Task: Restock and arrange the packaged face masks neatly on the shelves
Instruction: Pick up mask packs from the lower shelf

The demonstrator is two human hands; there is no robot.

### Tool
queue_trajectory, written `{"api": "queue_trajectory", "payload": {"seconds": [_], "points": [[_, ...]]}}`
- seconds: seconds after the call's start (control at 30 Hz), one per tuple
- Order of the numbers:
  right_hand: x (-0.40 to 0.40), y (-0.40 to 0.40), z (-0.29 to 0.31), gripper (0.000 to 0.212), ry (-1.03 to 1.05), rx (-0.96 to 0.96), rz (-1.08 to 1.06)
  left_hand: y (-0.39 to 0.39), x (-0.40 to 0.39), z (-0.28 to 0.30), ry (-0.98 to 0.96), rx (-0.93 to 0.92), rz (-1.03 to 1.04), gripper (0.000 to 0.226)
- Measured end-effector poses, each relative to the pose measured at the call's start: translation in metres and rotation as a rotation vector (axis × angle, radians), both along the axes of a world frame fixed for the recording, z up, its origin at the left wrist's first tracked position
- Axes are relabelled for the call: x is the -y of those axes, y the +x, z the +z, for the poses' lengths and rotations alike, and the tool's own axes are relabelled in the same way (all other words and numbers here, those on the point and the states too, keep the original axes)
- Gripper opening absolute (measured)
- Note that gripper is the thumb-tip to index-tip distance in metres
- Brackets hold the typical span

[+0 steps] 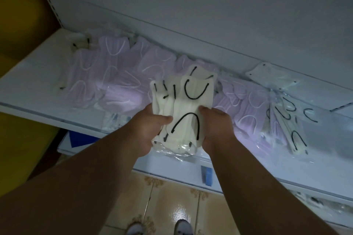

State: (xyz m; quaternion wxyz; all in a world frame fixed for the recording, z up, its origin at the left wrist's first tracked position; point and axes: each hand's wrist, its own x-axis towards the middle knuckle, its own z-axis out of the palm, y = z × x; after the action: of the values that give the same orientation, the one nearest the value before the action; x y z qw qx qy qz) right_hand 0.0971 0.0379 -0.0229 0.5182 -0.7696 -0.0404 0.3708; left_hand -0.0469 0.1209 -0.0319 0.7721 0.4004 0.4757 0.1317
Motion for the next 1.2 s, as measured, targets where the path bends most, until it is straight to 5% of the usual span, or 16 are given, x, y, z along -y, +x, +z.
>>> {"api": "queue_trajectory", "payload": {"seconds": [0.43,0.63,0.83,1.07,1.2], "points": [[0.045,0.030,0.009,0.022,-0.167,0.380,0.227,0.037,0.047,0.007,-0.016,-0.062,-0.100,0.039],[0.052,0.138,0.000,0.027,-0.311,0.886,0.340,0.068,0.073,-0.003,0.023,-0.075,-0.049,0.041],[0.047,0.251,0.013,0.038,-0.542,1.006,0.529,0.117,0.099,-0.019,0.115,-0.183,-0.040,0.065],[0.041,0.323,0.003,0.045,-0.654,1.111,0.797,0.162,0.122,-0.010,0.146,-0.224,0.028,0.039],[0.039,0.336,0.000,0.038,-0.557,1.146,0.706,0.170,0.130,-0.005,0.110,-0.230,0.078,0.016]]}}
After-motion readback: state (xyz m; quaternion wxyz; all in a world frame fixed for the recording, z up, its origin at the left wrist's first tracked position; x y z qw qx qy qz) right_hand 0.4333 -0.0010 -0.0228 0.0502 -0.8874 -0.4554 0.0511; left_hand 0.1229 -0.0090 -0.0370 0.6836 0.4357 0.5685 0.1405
